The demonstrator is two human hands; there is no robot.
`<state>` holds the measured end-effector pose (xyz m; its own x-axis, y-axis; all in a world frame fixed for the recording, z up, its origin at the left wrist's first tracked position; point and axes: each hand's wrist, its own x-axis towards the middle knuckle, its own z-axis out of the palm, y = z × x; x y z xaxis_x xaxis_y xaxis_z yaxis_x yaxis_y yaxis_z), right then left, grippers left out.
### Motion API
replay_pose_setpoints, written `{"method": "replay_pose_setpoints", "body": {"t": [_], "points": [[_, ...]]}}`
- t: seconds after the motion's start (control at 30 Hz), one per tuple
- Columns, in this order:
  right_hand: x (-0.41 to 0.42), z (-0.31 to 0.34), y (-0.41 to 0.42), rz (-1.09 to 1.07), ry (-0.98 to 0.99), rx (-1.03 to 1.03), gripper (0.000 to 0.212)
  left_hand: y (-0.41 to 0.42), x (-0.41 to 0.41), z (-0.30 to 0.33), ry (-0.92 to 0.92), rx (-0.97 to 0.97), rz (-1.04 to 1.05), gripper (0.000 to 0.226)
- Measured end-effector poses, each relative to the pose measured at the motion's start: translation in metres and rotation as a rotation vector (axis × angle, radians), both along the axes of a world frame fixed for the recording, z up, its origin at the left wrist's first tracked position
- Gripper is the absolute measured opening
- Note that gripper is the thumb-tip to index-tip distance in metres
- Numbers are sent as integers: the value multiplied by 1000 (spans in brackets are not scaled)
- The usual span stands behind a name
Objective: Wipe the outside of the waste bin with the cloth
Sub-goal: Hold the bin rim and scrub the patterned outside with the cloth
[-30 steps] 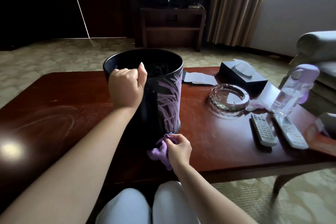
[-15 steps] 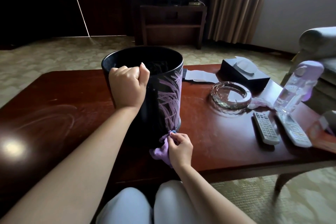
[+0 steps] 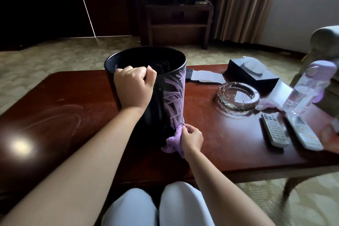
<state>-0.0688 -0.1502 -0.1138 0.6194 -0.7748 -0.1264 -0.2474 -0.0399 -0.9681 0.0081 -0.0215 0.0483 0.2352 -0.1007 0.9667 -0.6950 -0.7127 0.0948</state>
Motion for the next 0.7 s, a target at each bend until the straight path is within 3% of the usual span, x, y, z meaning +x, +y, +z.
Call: {"method": "replay_pose_setpoints", "body": {"t": [0.13,0.27,0.5,0.7], "points": [[-15,-6,2,209,-129,-176,24,0,0,0,-1,-1,8,41],[-25,-10,1,344,-115,-324,35,-1,1,-1,6,-3,15,42],[-11,2,0,223,-30,-265,22,0,0,0,6,3,2,41],[-22,12,20,116,-240,-228,22,-2,1,-3,-11,-15,5,44]]}}
